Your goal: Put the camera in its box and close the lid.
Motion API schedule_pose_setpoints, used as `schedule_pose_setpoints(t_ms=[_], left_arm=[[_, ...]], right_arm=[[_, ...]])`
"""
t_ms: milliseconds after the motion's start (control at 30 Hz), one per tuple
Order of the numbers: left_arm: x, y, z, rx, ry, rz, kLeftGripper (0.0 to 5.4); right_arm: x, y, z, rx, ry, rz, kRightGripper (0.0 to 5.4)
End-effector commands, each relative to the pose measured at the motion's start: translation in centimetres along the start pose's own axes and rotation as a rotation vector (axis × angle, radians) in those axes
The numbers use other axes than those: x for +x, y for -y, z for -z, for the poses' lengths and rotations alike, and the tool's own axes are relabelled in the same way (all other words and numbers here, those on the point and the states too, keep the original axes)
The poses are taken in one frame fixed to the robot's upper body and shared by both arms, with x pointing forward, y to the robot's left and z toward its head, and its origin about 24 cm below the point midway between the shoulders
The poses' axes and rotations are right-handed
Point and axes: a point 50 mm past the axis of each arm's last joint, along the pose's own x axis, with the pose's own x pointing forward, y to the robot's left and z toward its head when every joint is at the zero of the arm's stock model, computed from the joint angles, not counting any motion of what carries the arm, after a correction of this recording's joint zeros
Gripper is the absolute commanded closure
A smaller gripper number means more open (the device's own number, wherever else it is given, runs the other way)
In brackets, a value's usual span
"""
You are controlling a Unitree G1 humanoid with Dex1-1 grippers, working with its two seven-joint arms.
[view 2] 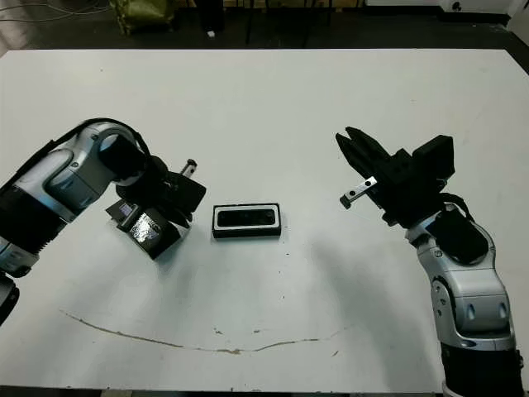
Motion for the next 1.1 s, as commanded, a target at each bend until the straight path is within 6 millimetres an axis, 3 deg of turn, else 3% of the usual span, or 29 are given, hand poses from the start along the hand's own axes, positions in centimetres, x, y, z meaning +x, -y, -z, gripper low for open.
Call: schedule_pose_setpoints(t_ms=[33, 333, 633, 1100], left_arm=[[0.5, 0.4, 0.3, -0.02, -0.021, 0.041, 5.4], [-0.2, 0.9, 0.2, 0.031, -0.098, 0.099, 5.4], [-0.4, 2.5, 1.3, 0.054, -0.169, 0.152, 5.4], [0.1, 5.7, 2.0, 0.0, -0.14, 0.246, 5.4]], right_arm=[[-0.2, -0.1, 0.6, 0.014, -0.023, -0.007, 5.39], [-0.3, 0.1, 0.8, 0.014, -0.012, -0.012, 5.39], [-0.4, 0.2, 0.7, 0.024, -0.026, -0.002, 5.39], [-0.7, 0.8, 0.4, -0.015, -0.043, 0.012, 5.39]])
